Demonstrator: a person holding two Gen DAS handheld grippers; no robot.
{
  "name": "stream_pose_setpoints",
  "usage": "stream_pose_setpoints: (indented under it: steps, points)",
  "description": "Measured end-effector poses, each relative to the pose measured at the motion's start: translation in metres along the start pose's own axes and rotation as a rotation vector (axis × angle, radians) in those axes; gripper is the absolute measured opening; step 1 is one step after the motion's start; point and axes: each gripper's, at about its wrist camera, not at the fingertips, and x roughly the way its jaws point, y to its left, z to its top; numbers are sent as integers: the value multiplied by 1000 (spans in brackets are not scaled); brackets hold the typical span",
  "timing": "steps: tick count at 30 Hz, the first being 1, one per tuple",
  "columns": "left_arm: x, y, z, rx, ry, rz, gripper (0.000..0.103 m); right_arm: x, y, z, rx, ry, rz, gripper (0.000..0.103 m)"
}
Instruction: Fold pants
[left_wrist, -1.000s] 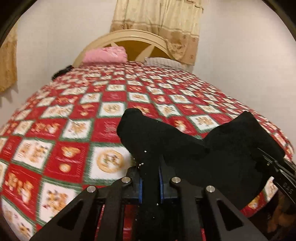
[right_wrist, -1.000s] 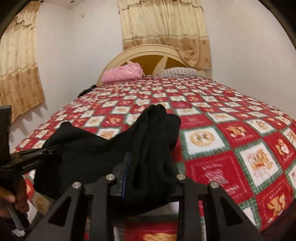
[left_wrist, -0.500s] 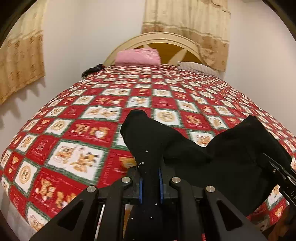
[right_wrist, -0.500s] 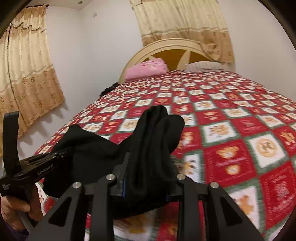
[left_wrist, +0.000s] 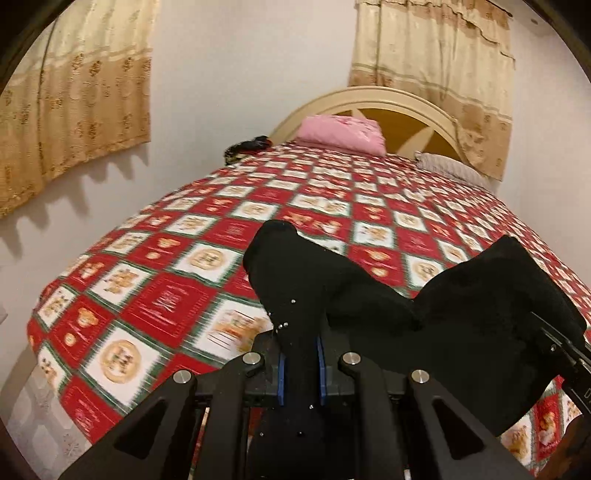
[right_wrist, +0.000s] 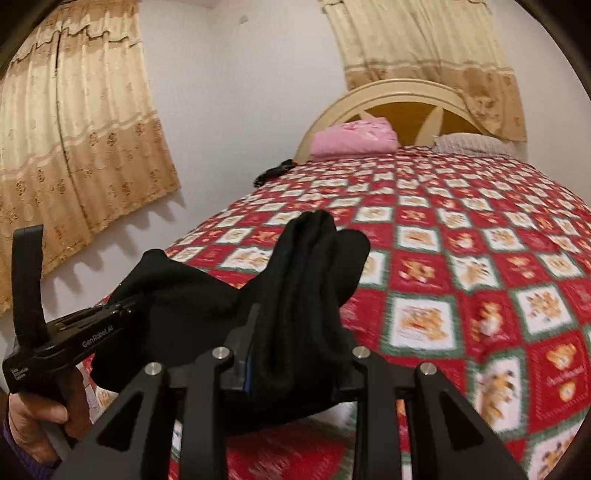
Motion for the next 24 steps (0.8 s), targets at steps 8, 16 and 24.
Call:
stream_pose_setpoints:
  steps: [8,16,24]
  points:
    - [11,18,18,-15,-9,40,13,21,14,17,-11,-23,36,31]
    - [23,12,29,7,-17,48,13,29,14,28,-19,-36,24,31]
    - [33,4,40,10,-15,38,13,34,7,31,0,-37,16,31]
